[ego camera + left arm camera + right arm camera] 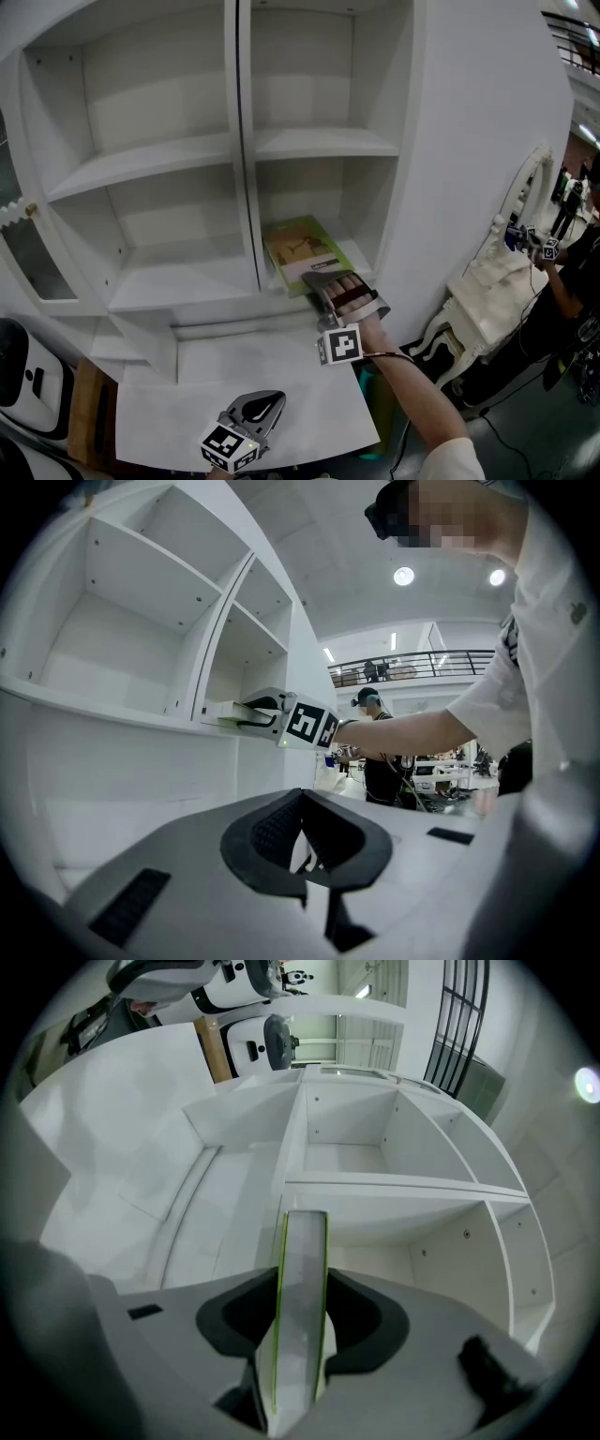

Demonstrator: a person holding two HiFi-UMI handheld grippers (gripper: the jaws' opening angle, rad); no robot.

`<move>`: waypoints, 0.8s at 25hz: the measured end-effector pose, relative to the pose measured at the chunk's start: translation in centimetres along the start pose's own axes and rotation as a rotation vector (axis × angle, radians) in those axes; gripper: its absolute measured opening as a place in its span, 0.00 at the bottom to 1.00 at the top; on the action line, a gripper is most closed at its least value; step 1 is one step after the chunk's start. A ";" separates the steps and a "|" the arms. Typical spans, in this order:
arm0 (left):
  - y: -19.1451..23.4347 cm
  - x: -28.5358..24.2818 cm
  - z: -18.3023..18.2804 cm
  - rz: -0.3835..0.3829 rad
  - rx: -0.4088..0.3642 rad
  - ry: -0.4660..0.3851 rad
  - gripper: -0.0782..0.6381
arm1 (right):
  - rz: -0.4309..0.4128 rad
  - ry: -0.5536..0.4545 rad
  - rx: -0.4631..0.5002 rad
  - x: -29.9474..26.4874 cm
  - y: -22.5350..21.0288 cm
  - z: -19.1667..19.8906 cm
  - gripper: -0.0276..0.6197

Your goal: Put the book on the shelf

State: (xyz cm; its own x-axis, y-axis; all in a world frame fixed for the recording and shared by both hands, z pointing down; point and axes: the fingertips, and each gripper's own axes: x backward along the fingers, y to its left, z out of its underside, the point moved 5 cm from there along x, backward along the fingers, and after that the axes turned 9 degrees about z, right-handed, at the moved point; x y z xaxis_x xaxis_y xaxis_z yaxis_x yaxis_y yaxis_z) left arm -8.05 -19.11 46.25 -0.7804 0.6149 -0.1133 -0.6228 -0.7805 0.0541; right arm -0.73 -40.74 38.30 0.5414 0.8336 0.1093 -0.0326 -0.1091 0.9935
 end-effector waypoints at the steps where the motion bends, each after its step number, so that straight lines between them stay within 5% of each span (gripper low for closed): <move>1: 0.0 0.1 0.0 -0.002 0.000 -0.001 0.12 | 0.004 0.001 0.010 0.0 0.1 0.0 0.28; 6: -0.1 0.5 -0.1 -0.005 -0.005 -0.004 0.12 | 0.039 0.005 0.038 0.1 0.2 -0.1 0.30; 9: -0.2 0.7 -0.2 -0.007 -0.008 -0.004 0.12 | 0.059 -0.002 -0.017 0.4 -0.4 -0.2 0.38; 20: -0.5 1.0 0.0 0.003 -0.008 -0.004 0.12 | 0.016 -0.014 -0.023 2.0 -0.4 -0.2 0.42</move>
State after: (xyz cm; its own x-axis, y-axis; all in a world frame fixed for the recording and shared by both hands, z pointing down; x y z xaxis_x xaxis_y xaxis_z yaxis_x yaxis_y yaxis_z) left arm -8.49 -18.11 46.08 -0.7823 0.6132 -0.1097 -0.6203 -0.7830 0.0465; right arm 0.19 -38.89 38.14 0.5527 0.8241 0.1245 -0.0601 -0.1095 0.9922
